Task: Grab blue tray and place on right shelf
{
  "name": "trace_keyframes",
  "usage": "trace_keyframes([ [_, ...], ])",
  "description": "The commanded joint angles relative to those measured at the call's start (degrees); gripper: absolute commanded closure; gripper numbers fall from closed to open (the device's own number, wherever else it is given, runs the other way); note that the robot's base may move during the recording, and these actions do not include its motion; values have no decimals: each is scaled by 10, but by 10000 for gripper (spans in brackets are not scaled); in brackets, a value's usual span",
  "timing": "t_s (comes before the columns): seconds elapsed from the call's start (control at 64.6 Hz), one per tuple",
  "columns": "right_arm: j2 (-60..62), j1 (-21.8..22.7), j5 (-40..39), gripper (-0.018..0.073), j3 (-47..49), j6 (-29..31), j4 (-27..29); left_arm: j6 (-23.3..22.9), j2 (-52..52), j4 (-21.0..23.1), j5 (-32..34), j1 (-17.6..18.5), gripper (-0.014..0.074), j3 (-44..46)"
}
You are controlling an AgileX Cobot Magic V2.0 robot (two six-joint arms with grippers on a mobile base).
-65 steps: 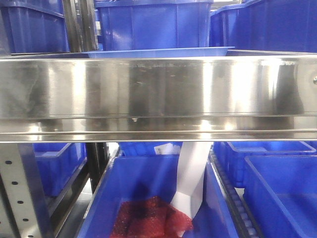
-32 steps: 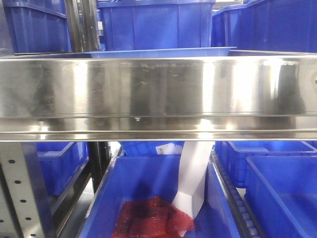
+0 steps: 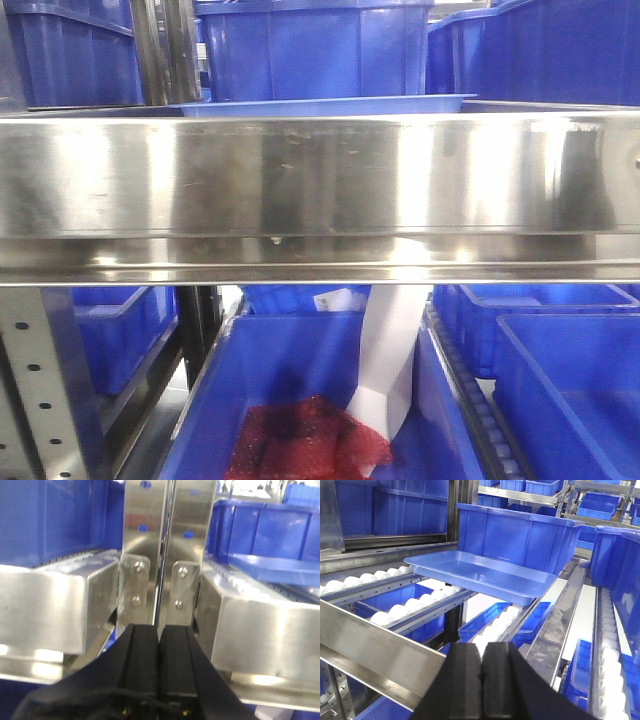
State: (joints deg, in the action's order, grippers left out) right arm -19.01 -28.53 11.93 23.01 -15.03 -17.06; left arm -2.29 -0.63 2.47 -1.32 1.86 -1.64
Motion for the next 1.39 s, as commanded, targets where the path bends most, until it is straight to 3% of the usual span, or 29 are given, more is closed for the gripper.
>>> trace_keyframes([
  [0.0, -3, 0, -50, 503, 15, 6, -12, 1, -9, 4, 56, -1, 645, -17],
  [0.681, -3, 0, -53, 503, 12, 6, -11, 1, -9, 4, 56, -1, 645, -17],
  [0.789, -3, 8, -49, 503, 9, 20, 15, 1, -9, 4, 56, -1, 645, -17],
  [0.913, 5, 67, -58, 503, -13, 115, 132, 1, -9, 4, 56, -1, 645, -17],
  [0.99, 26, 126, -79, 503, -41, 150, 185, 1, -9, 4, 56, -1, 645, -17],
  [1.191, 116, 242, -133, 503, -143, 150, 195, 1, -9, 4, 56, -1, 645, -17],
  [1.377, 184, 298, -175, 503, -232, 150, 209, 1, -9, 4, 56, -1, 645, -17],
])
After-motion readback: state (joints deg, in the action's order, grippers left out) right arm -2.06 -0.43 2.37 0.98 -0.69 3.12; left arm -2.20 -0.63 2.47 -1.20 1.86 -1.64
